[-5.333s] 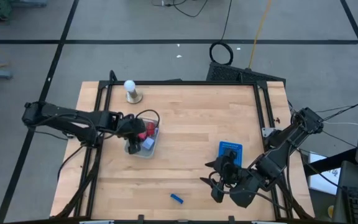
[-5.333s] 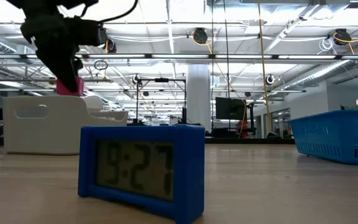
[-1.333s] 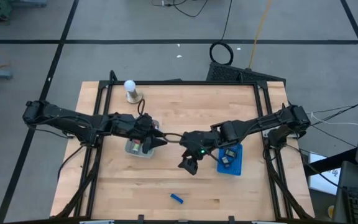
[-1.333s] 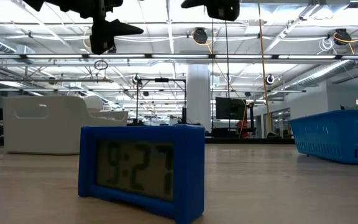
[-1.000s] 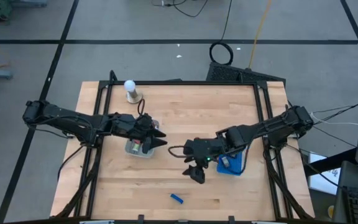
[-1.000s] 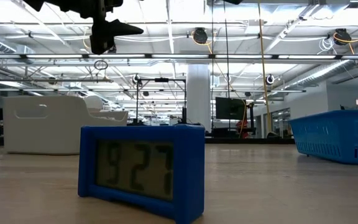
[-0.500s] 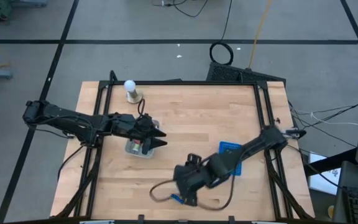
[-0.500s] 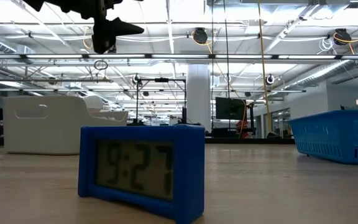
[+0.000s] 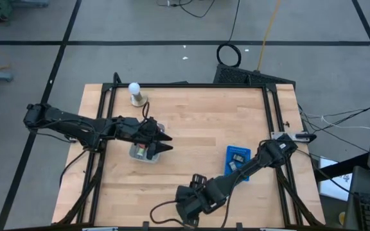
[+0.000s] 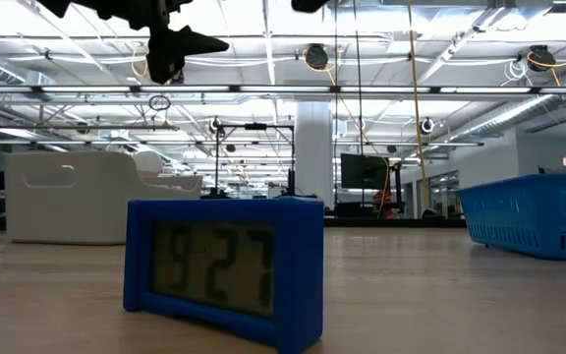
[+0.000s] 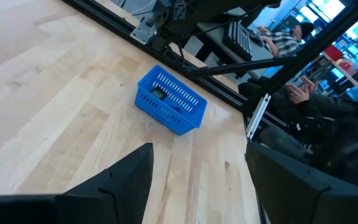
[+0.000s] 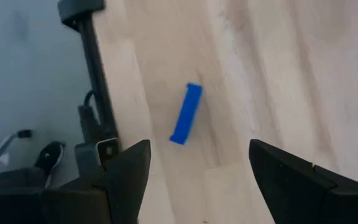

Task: Pick & Place Office items
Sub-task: Put the blue digital clock into the blue bin

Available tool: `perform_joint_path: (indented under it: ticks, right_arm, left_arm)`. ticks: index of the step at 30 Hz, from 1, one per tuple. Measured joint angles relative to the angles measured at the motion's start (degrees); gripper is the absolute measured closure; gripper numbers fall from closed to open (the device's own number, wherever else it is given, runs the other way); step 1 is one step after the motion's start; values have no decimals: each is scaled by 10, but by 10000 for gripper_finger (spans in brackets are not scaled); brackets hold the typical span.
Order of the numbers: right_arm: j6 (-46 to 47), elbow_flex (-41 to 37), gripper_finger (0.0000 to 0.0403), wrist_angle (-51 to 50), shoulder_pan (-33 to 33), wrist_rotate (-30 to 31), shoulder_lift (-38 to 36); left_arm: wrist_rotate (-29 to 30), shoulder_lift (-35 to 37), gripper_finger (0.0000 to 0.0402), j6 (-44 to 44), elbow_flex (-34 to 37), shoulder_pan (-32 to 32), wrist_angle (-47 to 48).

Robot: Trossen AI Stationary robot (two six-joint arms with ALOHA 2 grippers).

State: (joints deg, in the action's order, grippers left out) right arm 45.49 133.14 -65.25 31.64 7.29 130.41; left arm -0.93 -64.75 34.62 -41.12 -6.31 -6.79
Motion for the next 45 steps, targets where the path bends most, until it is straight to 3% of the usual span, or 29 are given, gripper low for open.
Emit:
perform_joint_path:
  ticks: [13, 23, 32, 35, 45]
  right_arm:
    - [-50, -29, 135, 35, 6, -3, 6]
    - [-138, -71, 135, 75, 6, -59, 7]
    - [-101, -71, 135, 118, 1, -56, 7]
    - [-91, -72, 135, 133, -2, -27, 7]
    - [59, -131, 135, 170, -11, -48, 6]
  left_arm:
    - [0, 0, 147, 2, 0, 0, -4]
    - [0, 0, 147, 1, 0, 0, -4]
    - [0, 0, 147, 1, 0, 0, -4]
    - [0, 0, 147, 1, 0, 0, -4]
    - [0, 0, 147, 1, 0, 0, -4]
